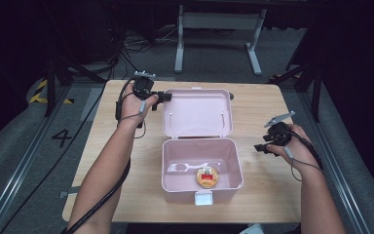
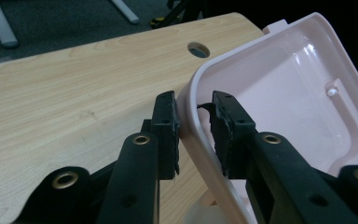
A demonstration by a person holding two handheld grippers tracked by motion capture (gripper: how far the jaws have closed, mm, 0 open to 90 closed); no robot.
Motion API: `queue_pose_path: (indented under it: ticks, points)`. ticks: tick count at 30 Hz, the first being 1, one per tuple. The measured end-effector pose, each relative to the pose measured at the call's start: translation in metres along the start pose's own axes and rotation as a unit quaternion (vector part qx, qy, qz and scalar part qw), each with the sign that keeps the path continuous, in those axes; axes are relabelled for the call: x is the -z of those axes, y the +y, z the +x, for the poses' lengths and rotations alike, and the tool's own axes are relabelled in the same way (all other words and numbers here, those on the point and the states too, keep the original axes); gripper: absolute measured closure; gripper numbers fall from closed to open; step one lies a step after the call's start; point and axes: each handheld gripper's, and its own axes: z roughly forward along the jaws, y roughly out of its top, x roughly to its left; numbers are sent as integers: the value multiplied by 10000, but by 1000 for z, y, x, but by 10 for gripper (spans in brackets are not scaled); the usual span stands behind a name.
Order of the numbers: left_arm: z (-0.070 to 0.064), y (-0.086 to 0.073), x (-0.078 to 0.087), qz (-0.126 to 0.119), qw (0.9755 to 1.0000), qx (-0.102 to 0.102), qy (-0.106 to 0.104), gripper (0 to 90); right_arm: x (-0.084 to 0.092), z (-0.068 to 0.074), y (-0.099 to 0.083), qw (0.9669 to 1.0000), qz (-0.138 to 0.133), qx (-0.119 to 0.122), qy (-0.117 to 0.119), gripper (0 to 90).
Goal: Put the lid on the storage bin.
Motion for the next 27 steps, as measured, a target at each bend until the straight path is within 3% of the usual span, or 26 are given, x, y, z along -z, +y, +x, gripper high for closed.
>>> queue_pose_path:
  ticks: [14,17,27]
  points:
    - [-17,13,22,-240,9993,-254,-96,748,-1,2,1,10000,4,33,2,409]
    - [-22,17,29,-296,9987,-390,-147,750,0,2,2,10000,-7,37,1,408]
    - [-36,21,47,-394,9970,-631,-215,760,7,9,7,9998,-190,74,91,427]
